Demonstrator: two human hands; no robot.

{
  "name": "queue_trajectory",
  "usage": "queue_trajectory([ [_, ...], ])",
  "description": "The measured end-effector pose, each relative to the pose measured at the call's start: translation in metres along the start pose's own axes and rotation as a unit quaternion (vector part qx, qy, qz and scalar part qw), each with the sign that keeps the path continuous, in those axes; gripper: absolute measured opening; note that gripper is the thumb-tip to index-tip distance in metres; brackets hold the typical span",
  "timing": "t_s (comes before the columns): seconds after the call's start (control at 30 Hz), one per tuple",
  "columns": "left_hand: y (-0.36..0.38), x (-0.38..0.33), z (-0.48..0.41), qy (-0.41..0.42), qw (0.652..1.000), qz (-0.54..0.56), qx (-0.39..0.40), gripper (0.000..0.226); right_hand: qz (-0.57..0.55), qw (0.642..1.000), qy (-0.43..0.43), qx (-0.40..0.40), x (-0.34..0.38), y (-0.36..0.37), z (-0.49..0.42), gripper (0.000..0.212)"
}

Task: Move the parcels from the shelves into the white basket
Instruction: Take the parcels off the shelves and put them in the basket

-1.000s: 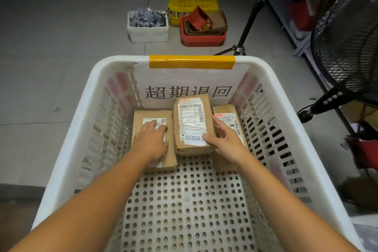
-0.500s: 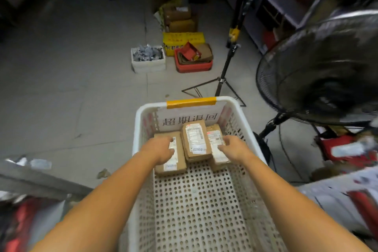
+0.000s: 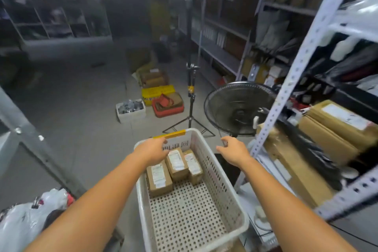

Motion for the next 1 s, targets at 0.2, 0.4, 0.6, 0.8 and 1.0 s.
queue_trajectory([
  [0.2,-0.007,-0.083,0.116,0.034,0.998,0.030,-0.032,0.047,0.005,0.998,-0.018,-0.064,-0.052,-0.064,0.132,0.049],
  [0.4,0.031,-0.216,0.191,0.115,0.993,0.027,-0.008,0.042,0.010,0.995,0.020,-0.094,-0.168,-0.126,0.253,0.036],
  [0.6,0.073,-0.410,0.242,0.261,0.965,-0.009,0.007,0.044,-0.020,0.966,0.167,-0.196,-0.344,-0.218,0.385,0.037],
  [0.8,0.144,-0.623,0.316,0.436,0.897,-0.036,0.058,0.045,-0.003,0.905,0.337,-0.261,-0.497,-0.277,0.545,0.044],
  [1.0,0.226,-0.790,0.401,0.587,0.797,-0.079,0.117,0.046,-0.004,0.817,0.484,-0.312,-0.578,-0.299,0.699,0.041],
])
Point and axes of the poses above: each hand's wrist, its own z-axis away from the middle knuckle, its own y-axis out of the palm, x = y × z, the point moved 10 cm from there along -z, towards the middle knuckle, and after that the axes turned 9 degrees about z, right-handed, at the moved point
